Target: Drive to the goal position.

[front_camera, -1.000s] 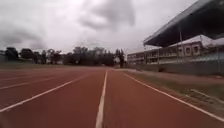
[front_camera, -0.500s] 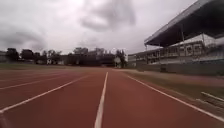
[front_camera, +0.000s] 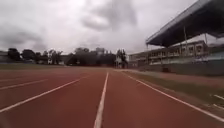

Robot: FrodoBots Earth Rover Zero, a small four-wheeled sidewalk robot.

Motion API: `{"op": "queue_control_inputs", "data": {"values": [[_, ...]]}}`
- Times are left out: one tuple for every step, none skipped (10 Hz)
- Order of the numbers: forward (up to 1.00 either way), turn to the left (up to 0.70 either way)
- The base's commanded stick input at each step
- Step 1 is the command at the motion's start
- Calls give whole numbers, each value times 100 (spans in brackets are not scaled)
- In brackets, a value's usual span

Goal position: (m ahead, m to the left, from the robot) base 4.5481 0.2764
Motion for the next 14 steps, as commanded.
{"op": "queue_control_inputs", "data": {"values": [[70,0],[70,0],[70,0],[70,0],[70,0],[70,0],[70,0],[70,0],[70,0],[70,0],[70,0],[70,0],[70,0],[70,0]]}}
